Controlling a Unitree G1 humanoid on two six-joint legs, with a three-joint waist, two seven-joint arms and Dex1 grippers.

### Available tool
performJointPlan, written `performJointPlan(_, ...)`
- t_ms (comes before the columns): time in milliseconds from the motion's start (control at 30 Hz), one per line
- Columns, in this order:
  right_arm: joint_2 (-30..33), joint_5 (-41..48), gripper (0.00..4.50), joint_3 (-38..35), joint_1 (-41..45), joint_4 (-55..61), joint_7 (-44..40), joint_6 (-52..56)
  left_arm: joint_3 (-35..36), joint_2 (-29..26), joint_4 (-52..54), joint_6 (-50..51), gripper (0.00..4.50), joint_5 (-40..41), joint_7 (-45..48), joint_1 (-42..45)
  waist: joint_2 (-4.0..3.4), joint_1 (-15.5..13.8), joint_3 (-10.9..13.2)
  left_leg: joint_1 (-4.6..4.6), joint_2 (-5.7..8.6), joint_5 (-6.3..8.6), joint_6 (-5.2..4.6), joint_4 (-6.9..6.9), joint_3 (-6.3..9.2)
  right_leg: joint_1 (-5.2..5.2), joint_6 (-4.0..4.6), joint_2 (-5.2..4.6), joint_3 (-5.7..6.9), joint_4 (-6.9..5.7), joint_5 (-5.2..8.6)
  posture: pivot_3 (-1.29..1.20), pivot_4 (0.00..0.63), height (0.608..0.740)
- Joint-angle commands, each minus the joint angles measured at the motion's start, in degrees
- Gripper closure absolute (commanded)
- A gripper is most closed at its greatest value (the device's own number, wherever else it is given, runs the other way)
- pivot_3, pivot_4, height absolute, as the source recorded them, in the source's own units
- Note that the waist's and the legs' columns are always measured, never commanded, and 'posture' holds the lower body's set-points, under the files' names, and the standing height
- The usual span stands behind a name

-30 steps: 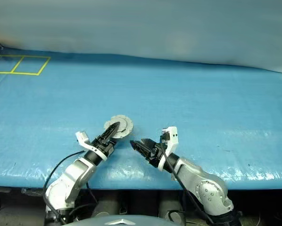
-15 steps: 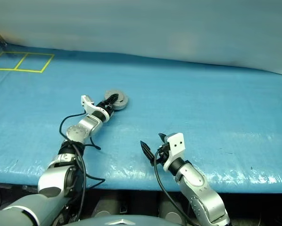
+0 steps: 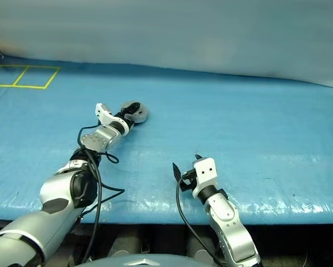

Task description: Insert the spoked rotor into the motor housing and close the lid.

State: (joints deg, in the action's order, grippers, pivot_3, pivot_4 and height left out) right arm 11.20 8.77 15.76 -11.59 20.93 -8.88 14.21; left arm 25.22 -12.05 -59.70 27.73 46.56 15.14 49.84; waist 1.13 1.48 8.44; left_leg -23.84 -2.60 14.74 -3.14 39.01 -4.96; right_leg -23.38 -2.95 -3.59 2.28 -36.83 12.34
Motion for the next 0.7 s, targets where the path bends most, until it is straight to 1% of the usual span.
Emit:
performJointPlan(33, -0.12, -0.32, 0.00, -0.45, 0.83, 1.00, -1.11, 1.36, -1.64, -1.30, 8.47, 11.55, 0.03, -1.93, -2.07, -10.37, -0.08, 0.59, -0.15, 0.18, -0.02, 0.01, 0.02, -0.03, -0.04, 0.13, 0.03, -0.01, -0.03, -0.06, 0.04, 0.00, 0.150, 0.740)
performJointPlan(100, 0.03, -0.07, 0.00, -0.89, 1.41, 0.53, -2.19, 1.65, -5.83, -2.48, 23.27, 19.14, 0.03, -1.43, 0.37, -19.63, -0.28, 1.06, -0.43, 0.32, -0.09, 0.02, 0.07, -0.08, -0.03, 0.18, 0.13, -0.01, -0.02, -0.12, 0.10, 0.00, 0.150, 0.740)
performJointPlan(167, 0.19, -0.02, 0.00, -1.26, 1.84, 0.13, -3.07, 1.90, -8.06, -3.26, 35.84, 23.33, 0.03, -0.61, 0.93, -27.27, -0.51, 1.28, -0.60, 0.51, -0.12, 0.05, 0.16, -0.18, -0.08, 0.28, 0.30, -0.06, -0.06, -0.16, 0.11, 0.00, 0.150, 0.740)
performJointPlan(200, 0.20, -0.01, 0.00, -1.40, 1.88, 0.10, -3.36, 2.03, -8.43, -3.38, 39.83, 24.25, 0.03, -0.43, 0.62, -29.59, -0.53, 1.05, -0.61, 0.69, -0.13, 0.07, 0.21, -0.24, -0.07, 0.41, 0.53, -0.13, -0.04, -0.16, 0.24, 0.00, 0.150, 0.740)
performJointPlan(267, 0.06, 0.58, 0.00, -1.88, 2.17, -0.53, -4.55, 1.49, -13.89, -6.41, 53.96, 19.32, 0.03, -4.86, 4.54, -38.92, -0.52, 0.68, -0.70, 1.10, -0.13, 0.12, 0.31, -0.39, -0.02, 0.47, 0.83, -0.45, 0.05, -0.14, 0.43, 0.00, 0.150, 0.740)
performJointPlan(300, -0.05, 0.78, 0.00, -2.08, 2.28, -0.79, -5.11, 1.07, -15.49, -7.09, 59.07, 15.79, 0.03, -6.75, 6.22, -42.46, -0.54, 0.66, -0.77, 1.21, -0.13, 0.28, 0.63, -0.53, -0.06, 0.50, 0.88, -0.51, 0.02, -0.10, 0.47, 0.00, 0.150, 0.740)
performJointPlan(367, -0.48, 0.85, 0.00, -2.50, 2.53, -1.46, -5.76, -0.23, -16.93, -7.41, 67.36, 6.91, 0.03, -11.42, 7.69, -49.24, -0.54, 0.45, -0.83, 1.30, 0.01, 0.21, 0.73, -0.86, -0.10, 0.44, 0.97, -0.75, -0.02, -0.07, 0.50, 0.00, 0.150, 0.740)
performJointPlan(467, -1.42, 1.90, 0.00, -3.40, 3.06, -2.48, -6.83, -0.98, -18.94, -7.53, 73.00, -10.07, 0.03, -23.75, 5.91, -57.61, -0.53, -0.32, -0.83, 1.01, 0.01, 0.15, 0.82, -1.06, -0.14, 0.04, 1.11, -0.84, -0.04, -0.08, 0.52, 0.00, 0.150, 0.740)
performJointPlan(500, -1.65, 1.96, 0.00, -3.69, 3.28, -2.82, -7.03, -1.47, -18.97, -6.87, 73.89, -13.48, 0.03, -26.29, 4.70, -59.62, -0.52, -0.46, -0.83, 0.89, 0.00, 0.13, 0.85, -1.09, -0.13, -0.07, 1.15, -0.84, -0.02, -0.09, 0.53, 0.00, 0.150, 0.740)
performJointPlan(633, -1.95, 1.79, 0.00, -4.32, 3.93, -3.90, -8.21, -3.27, -19.39, -4.35, 75.13, -25.03, 0.03, -33.85, 1.82, -65.48, -0.51, -0.97, -0.82, 0.46, -0.02, 0.13, 0.82, -1.10, -0.04, -0.46, 1.25, -0.84, 0.08, -0.04, 0.58, 0.00, 0.150, 0.740)
performJointPlan(700, -1.82, 1.71, 0.00, -4.66, 4.17, -4.55, -8.92, -3.87, -20.08, -4.17, 74.46, -29.20, 0.03, -35.80, 2.76, -67.29, -0.49, -1.19, -0.82, 0.15, -0.01, -0.03, 0.50, -1.05, 0.00, -0.68, 1.24, -0.87, 0.18, -0.02, 0.58, 0.00, 0.150, 0.740)
